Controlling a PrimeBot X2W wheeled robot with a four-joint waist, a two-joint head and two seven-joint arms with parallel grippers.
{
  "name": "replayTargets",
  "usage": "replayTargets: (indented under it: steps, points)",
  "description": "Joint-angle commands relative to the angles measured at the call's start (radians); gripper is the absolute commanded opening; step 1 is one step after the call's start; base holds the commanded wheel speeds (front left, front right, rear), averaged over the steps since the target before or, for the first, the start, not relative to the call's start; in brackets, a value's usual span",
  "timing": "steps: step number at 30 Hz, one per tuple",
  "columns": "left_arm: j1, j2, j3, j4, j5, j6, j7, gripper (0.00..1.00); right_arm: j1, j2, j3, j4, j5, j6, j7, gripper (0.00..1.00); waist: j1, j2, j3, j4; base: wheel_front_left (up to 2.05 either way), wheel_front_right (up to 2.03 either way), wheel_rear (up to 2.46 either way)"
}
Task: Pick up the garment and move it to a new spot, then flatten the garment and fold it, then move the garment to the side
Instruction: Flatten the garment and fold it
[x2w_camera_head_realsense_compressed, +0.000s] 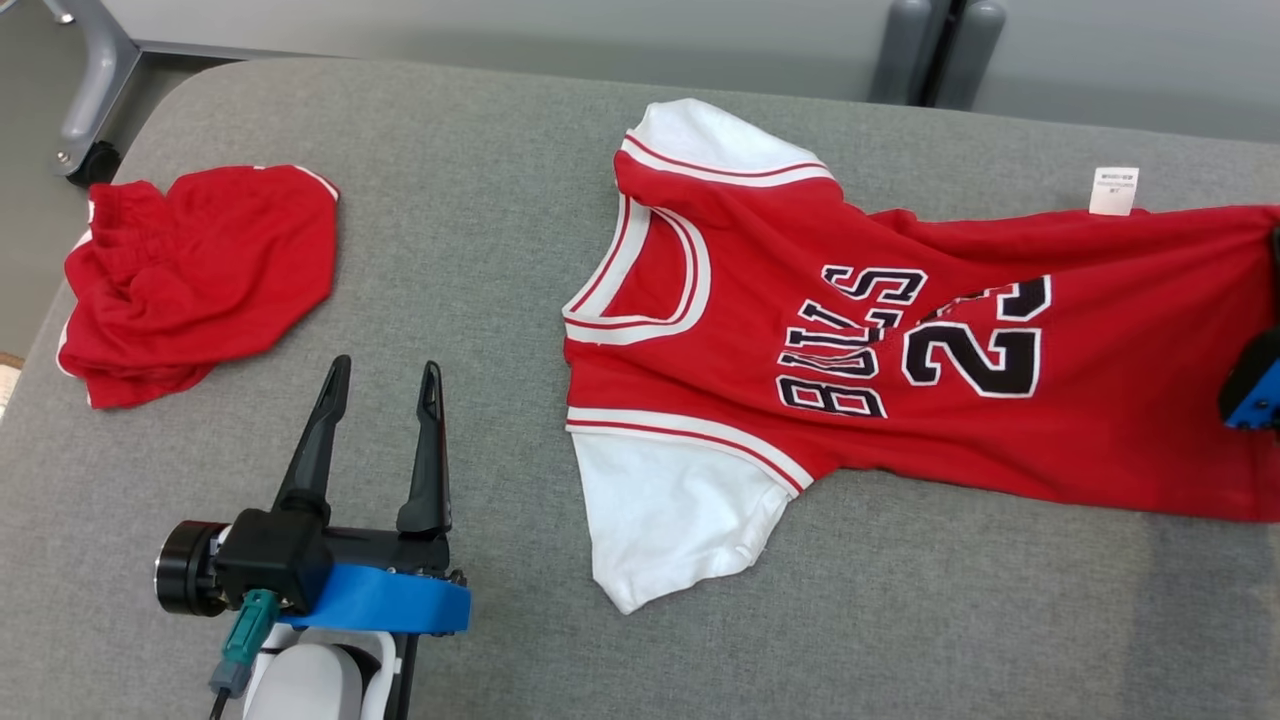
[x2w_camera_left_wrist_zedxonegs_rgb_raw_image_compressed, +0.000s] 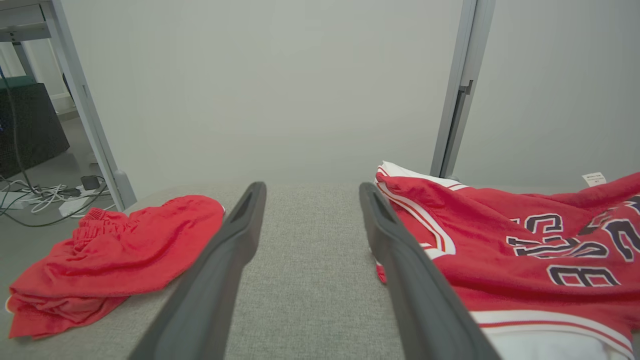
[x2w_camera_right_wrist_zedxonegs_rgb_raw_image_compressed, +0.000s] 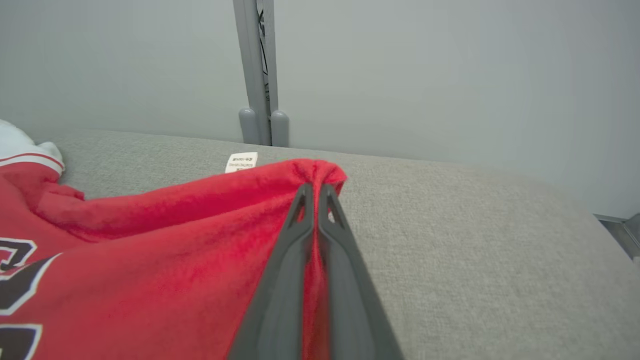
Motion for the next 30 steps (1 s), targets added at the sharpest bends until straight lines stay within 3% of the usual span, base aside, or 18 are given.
replayTargets:
  steps: [1,8,13,20,30]
  points:
    - [-0.009,-0.002,-0.004,0.002,-0.003,0.005,-0.003,1.00,-0.023,0.014,-0.010,0.054,-0.017,0.000,-0.014,1.00,0.0000,0.0000,0.003,0.006,0.00,0.00,0.00]
    - [0.007,-0.001,0.003,0.005,0.005,0.010,-0.003,1.00,-0.050,0.039,-0.016,0.147,-0.057,0.000,-0.159,1.00,0.0000,0.0000,-0.011,-0.019,0.00,0.00,0.00]
    - [0.019,-0.001,0.023,0.006,0.015,0.008,-0.003,1.00,0.001,0.056,-0.014,0.109,-0.042,0.000,-0.216,1.00,0.0000,0.0000,-0.045,-0.054,0.00,0.00,0.00]
    - [0.055,0.001,0.048,0.009,0.026,0.005,-0.003,1.00,0.132,0.114,-0.008,-0.096,-0.028,0.000,-0.227,1.00,0.0000,0.0000,-0.094,-0.104,0.00,0.00,0.00]
    - [0.101,0.006,0.070,0.032,0.048,0.007,-0.003,1.00,0.439,0.264,0.026,-0.444,-0.047,0.000,-0.227,1.00,0.0000,0.0000,-0.149,-0.146,0.00,0.00,0.00]
